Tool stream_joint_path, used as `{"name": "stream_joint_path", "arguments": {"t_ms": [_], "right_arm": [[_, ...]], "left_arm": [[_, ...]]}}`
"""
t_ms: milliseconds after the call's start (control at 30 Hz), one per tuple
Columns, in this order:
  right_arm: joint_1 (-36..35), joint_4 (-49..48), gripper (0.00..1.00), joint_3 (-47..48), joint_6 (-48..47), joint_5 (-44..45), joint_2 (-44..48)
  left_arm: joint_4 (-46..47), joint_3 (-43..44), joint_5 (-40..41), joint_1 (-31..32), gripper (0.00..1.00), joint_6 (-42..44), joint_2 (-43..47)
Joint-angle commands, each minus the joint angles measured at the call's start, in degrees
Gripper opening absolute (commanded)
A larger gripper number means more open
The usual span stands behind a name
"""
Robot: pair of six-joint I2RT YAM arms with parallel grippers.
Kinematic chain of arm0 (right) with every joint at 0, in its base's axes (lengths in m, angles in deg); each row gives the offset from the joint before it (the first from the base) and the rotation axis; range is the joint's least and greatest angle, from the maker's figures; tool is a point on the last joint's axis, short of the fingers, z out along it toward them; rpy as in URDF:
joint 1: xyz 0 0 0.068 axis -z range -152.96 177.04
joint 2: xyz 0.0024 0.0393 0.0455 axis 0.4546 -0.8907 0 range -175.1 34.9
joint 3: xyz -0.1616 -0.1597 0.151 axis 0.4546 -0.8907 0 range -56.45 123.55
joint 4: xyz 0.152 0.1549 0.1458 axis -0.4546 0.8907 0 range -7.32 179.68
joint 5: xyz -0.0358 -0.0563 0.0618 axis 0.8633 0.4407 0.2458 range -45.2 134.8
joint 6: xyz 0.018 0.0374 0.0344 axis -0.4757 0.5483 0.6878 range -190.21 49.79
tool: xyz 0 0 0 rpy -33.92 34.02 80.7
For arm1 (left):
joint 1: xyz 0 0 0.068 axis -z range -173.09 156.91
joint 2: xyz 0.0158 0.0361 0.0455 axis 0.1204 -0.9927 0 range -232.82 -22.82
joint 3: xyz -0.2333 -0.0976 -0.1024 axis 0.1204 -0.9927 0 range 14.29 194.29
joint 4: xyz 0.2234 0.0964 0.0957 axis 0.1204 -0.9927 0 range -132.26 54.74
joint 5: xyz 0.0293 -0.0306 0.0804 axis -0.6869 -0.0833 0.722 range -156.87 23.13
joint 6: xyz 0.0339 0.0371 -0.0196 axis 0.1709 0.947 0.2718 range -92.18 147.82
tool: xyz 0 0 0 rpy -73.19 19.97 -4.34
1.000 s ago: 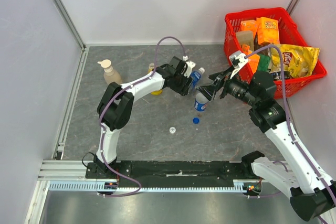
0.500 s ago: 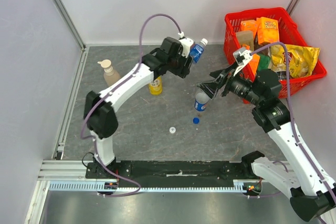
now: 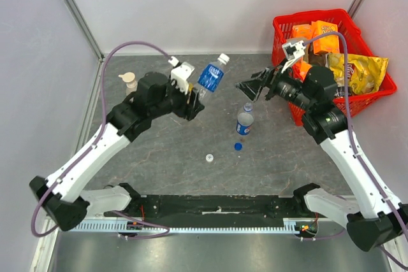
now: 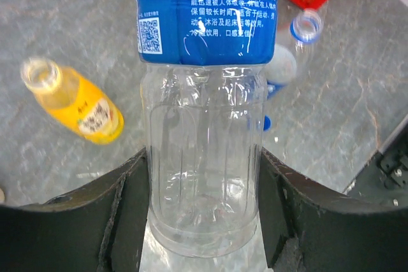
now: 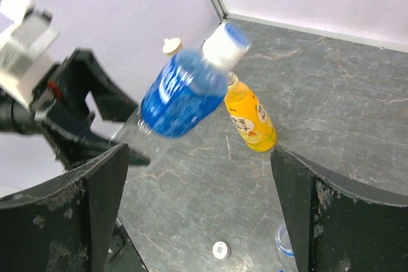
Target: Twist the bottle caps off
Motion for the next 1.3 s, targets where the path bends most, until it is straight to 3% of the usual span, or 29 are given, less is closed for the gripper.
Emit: {"name": "stream_joint_path", "arguments": {"t_ms": [0, 267, 567, 867, 1100, 1267], "right_arm": [[1.2, -5.7, 0.97, 2.3, 7.5, -1.5, -2.6], [1.5, -23.4, 0.93, -3.0, 21.4, -10.8, -7.9], [0.8, -24.6, 0.93, -3.4, 22.3, -11.8, -11.6], [0.6, -28.8, 0.80, -5.1, 24.5, -10.7, -16.1], [0.5, -34.1, 0.76, -5.5, 27.0, -12.3, -19.0], [0.5, -36.5, 0.66, -6.3, 28.5, -13.6, -20.5]], "left_arm": [[-0.1, -6.2, -2.4, 0.0, 0.40, -4.1, 8.9], [-2.3, -12.0, -3.4, 0.0, 0.35, -6.2, 16.7], [-2.6, -10.4, -6.1, 0.1, 0.33, -7.8, 12.7], [-2.0, -10.3, -7.9, 0.0, 0.33, -7.7, 11.5], [-2.1, -9.6, -7.9, 0.0, 0.33, -6.8, 9.7], [-2.2, -9.5, -8.6, 0.0, 0.33, -6.7, 8.7]]}}
